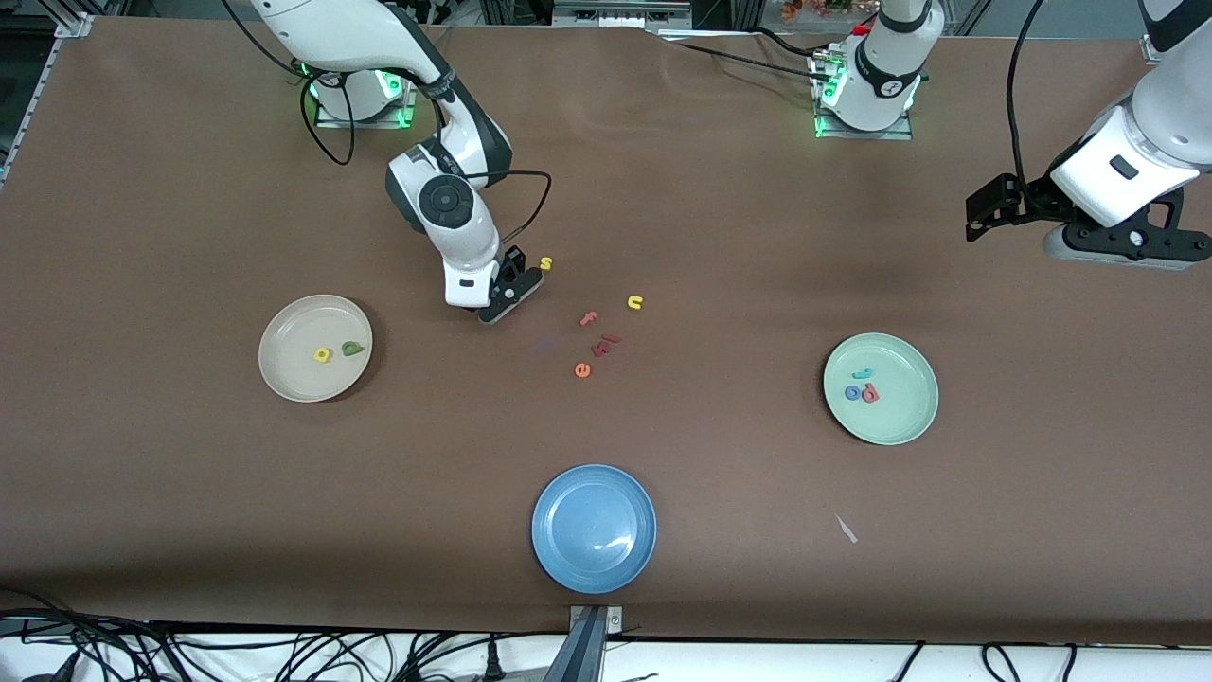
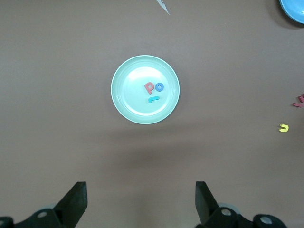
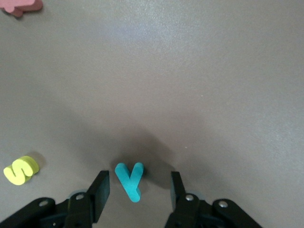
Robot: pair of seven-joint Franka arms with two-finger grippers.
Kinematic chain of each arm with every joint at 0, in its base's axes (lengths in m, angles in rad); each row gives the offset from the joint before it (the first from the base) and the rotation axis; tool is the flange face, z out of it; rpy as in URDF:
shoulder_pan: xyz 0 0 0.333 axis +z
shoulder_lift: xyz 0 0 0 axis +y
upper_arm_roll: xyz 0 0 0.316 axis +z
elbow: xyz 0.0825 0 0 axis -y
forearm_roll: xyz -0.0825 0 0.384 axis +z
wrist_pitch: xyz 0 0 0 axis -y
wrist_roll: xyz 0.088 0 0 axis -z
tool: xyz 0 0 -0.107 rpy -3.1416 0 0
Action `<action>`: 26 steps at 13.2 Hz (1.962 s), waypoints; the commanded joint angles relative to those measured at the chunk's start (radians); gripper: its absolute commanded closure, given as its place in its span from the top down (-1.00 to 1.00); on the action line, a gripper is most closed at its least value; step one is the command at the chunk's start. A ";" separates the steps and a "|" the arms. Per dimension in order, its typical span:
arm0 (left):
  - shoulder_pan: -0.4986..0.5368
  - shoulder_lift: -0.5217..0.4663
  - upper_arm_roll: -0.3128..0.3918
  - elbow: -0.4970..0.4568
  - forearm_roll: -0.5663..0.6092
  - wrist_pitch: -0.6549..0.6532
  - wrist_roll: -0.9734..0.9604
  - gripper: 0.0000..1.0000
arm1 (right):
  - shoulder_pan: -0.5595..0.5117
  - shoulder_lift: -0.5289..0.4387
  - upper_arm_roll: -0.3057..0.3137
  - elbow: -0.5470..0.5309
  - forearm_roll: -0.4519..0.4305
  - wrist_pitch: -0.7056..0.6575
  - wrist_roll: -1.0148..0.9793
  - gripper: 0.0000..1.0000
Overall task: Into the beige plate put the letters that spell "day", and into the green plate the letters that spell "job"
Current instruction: 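Grasp the teal Y letter with the right gripper, then carry the teal Y letter to the cream plate and release it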
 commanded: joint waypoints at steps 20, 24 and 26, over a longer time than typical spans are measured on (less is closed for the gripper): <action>-0.001 -0.016 -0.001 0.012 -0.025 -0.003 0.017 1.00 | -0.004 -0.029 -0.086 0.114 0.003 -0.156 0.086 -1.00; 0.001 -0.016 -0.001 0.023 -0.026 -0.012 0.017 1.00 | -0.004 -0.090 -0.234 0.119 0.003 -0.241 0.094 -1.00; 0.001 -0.016 -0.001 0.024 -0.026 -0.015 0.017 1.00 | -0.004 -0.090 -0.299 0.119 0.003 -0.243 0.097 -1.00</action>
